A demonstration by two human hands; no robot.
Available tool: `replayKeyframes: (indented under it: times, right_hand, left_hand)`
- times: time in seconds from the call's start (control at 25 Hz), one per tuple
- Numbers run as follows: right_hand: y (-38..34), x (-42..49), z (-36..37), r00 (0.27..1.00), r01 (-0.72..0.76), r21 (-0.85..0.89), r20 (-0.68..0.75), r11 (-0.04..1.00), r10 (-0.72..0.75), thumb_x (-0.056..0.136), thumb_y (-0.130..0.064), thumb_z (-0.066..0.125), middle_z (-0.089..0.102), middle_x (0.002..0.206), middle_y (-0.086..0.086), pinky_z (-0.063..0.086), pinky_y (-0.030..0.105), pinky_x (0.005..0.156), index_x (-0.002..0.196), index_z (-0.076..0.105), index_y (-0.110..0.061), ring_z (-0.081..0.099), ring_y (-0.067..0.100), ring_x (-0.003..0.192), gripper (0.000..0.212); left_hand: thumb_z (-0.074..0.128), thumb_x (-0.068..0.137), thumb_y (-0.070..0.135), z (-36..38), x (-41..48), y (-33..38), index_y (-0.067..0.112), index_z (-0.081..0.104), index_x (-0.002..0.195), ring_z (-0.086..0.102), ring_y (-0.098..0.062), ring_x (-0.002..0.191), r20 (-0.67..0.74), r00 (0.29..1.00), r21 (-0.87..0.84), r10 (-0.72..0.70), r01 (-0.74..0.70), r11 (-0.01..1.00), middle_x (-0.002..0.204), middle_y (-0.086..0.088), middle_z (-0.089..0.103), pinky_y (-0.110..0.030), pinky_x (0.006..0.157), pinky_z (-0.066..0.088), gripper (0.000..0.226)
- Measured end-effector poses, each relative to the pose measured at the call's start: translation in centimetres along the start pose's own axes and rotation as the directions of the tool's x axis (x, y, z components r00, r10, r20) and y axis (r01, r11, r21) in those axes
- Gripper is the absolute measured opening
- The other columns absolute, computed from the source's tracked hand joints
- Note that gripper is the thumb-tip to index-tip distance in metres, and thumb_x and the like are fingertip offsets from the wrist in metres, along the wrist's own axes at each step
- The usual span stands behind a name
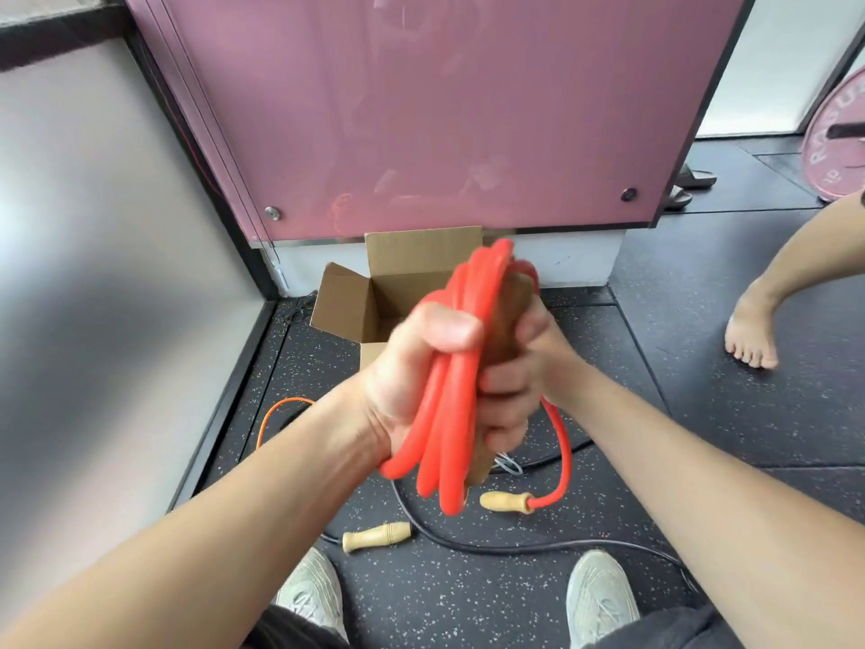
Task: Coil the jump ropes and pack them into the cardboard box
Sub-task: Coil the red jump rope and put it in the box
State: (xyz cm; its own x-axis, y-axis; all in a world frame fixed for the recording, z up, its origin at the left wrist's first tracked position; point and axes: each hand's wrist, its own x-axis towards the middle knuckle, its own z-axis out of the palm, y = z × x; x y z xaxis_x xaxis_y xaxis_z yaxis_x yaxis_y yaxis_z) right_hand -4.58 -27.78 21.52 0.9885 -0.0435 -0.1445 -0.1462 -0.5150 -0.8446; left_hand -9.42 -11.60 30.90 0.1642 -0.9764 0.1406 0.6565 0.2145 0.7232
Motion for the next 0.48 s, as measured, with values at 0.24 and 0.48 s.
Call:
replayKeyframes:
  times: [0.24,0.48]
  right_hand:
    - [-6.4,-6.7,4.0,0.969,0.126,-0.299,0.242,0.946,-0.053,0.073,-0.032,0.072,0.068,0.088,-0.006,0.052,0.028,0.067,0.098,0.062,-0.024,0.063,0.014,0.078,0.028]
    - [-8.6,-8.0,4.7,0.893,0.362,-0.324,0.391,0.874,-0.225,0.076,-0.016,0.065,0.057,0.074,-0.002,0.044,0.031,0.059,0.093,0.060,-0.048,0.055,0.025,0.074,0.037]
  left_hand:
    - [0.079,0.055,0.038,-1.7,-2.3,4.4,0.023,0.048,0.074,0.040,-0.011,0.045,-0.674,0.528,0.313,0.516,-0.429,0.847,0.053,0.008,0.042,-0.024,0.050,0.032,0.039]
    - [0.082,0.072,0.029,-3.0,-4.9,6.1,0.021,0.061,0.058,0.056,-0.015,0.049,-0.796,-0.126,0.604,0.592,-0.103,0.790,0.053,0.003,0.057,-0.029,0.058,0.051,0.027]
